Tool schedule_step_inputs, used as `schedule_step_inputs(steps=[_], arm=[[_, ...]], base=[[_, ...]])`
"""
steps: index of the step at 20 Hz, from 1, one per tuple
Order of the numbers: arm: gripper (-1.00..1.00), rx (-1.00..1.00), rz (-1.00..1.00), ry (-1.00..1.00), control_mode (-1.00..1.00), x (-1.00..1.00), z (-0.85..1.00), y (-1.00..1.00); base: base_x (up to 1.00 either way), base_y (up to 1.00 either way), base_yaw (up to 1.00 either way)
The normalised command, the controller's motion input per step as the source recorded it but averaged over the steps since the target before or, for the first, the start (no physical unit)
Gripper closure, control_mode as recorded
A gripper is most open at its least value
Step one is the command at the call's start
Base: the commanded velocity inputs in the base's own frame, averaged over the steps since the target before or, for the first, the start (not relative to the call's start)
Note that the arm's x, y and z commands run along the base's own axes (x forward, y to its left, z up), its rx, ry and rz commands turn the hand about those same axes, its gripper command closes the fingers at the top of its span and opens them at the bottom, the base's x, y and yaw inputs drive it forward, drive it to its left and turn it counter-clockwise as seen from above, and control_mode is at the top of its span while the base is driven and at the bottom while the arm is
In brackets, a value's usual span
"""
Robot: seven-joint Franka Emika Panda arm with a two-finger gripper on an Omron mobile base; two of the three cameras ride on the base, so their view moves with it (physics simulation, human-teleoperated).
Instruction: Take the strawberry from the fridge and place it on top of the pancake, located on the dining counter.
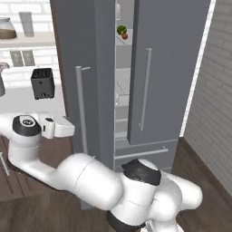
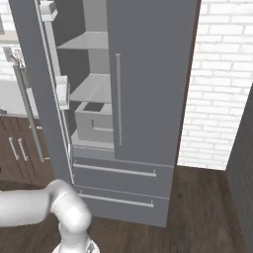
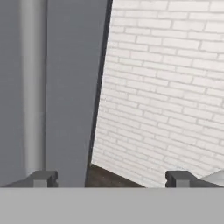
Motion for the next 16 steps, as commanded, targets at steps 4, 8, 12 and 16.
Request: schedule_step_inputs(steps=[4, 8, 12, 16], arm=[[-1.00, 0.24, 0.33, 0.00, -1.00, -1.00, 0.17, -1.00], [-1.00, 0.15, 0.36, -0.03, -1.00, -1.00, 0.33, -0.95], [-1.00, 0.34, 0.35, 0.04, -1.00, -0.62, 0.31, -1.00], [-1.00, 0.62, 0.15, 0.18, -1.00, 0.03, 0.23, -1.00]], base=[[0.00, 0.00, 0.00], [0.00, 0.00, 0.00], [0.00, 0.00, 0.00], [0.00, 0.00, 0.00]])
